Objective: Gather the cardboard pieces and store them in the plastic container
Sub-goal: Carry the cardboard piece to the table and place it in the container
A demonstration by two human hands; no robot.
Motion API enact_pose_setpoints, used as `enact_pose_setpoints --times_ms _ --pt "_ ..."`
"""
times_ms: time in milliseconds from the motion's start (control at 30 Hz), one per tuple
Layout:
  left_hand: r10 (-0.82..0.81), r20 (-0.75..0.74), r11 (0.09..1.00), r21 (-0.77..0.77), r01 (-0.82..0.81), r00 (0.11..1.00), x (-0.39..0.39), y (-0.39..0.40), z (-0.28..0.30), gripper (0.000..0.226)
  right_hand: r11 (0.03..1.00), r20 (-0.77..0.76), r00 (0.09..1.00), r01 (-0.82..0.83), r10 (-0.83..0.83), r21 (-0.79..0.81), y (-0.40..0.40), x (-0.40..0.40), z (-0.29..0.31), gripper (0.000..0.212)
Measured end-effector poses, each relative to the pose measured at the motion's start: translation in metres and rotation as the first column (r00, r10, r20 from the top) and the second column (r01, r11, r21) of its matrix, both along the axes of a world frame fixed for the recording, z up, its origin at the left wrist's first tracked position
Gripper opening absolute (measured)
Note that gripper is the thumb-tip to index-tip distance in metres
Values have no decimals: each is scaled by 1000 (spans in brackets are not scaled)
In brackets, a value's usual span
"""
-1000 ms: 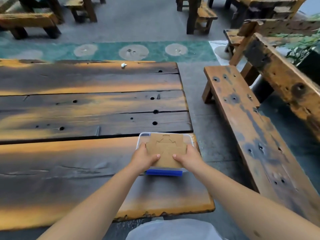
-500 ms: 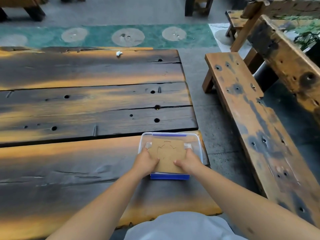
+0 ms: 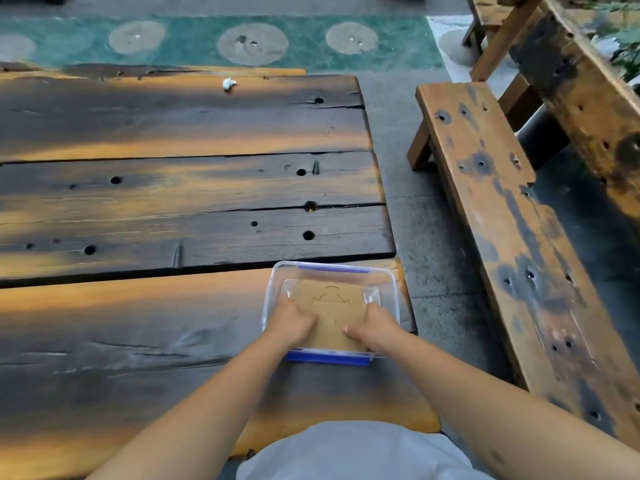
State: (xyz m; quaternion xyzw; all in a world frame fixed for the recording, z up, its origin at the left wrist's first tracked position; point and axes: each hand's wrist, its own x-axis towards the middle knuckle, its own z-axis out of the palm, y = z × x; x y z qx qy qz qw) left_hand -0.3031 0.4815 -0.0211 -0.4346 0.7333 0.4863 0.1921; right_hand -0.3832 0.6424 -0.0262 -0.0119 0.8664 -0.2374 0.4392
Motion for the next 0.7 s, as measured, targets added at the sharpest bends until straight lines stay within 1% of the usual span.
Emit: enact_pose_setpoints --times_ms 33,100,133,233,333,400,467,600,700 --pt "27 -14 999 24 -27 1000 0 -2 -1 64 1000 19 1000 3 -3 -6 0 -1 -2 54" --pt "79 -46 994 77 -75 996 0 -6 -4 50 997 87 995 61 -56 -56 1 -1 -4 50" --pt "94 -55 990 107 -88 994 0 -8 -4 44 990 131 986 112 -99 -91 2 -1 -5 52" --pt "130 -45 975 186 -120 990 0 -14 -7 44 944 272 935 281 -228 -174 3 0 -9 68" --pt "157 -33 958 249 -144 987 1 -18 -8 47 880 419 857 418 -300 -226 4 -1 -14 72" --pt "111 -25 961 256 -101 994 2 -20 -9 52 867 444 841 441 -309 -233 5 -3 -16 70" --pt "50 -24 970 240 -43 998 3 -21 -9 55 872 429 850 432 -307 -232 6 -5 -17 69" --pt "-61 -32 963 262 67 998 2 -21 -9 80 882 447 846 419 -291 -218 11 -10 -16 76" --pt "-113 -2 958 265 109 994 -2 -23 -10 82 893 460 846 398 -270 -209 11 -15 -13 77"
